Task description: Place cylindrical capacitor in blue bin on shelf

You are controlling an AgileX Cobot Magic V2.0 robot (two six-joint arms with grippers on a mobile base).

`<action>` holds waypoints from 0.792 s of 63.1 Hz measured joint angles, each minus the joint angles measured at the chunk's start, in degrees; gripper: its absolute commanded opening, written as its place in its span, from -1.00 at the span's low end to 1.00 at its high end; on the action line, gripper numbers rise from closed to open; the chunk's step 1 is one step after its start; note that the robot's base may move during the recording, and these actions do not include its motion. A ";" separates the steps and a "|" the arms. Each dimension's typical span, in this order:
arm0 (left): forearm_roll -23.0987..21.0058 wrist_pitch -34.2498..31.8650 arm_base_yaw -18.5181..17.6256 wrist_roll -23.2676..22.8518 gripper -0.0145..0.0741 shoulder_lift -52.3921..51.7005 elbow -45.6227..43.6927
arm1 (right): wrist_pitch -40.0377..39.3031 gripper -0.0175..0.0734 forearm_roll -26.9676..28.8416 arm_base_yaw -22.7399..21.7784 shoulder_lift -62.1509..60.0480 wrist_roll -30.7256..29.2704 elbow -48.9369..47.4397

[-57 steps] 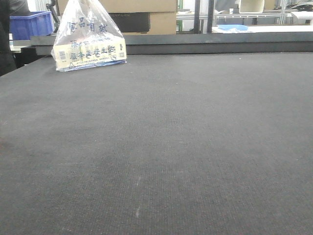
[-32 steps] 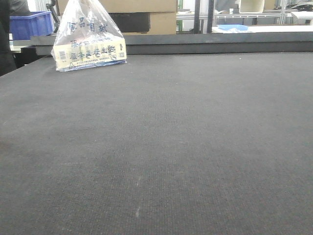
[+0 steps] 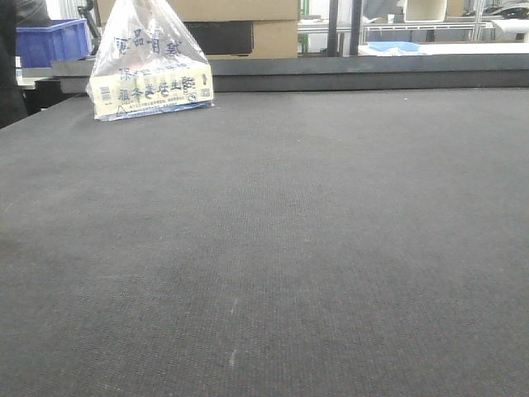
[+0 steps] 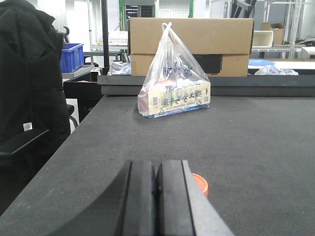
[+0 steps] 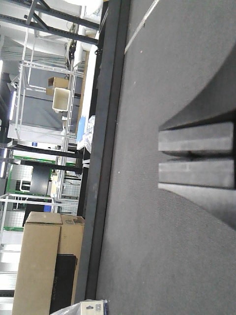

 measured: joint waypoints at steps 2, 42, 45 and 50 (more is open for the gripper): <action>0.00 0.00 0.00 0.00 -0.92 0.00 0.00 | -0.14 -0.97 0.00 0.00 0.00 0.00 0.00; -4.37 34.67 0.00 0.00 -0.92 35.14 -39.25 | 37.56 -0.97 1.83 0.00 30.03 0.00 -36.82; -4.49 36.47 0.00 0.00 -0.92 39.53 -41.79 | 39.95 -0.97 1.80 0.00 33.54 0.00 -38.80; -4.61 37.79 0.00 0.00 -0.92 45.36 -45.25 | 46.22 -0.97 1.80 0.00 40.05 0.00 -42.39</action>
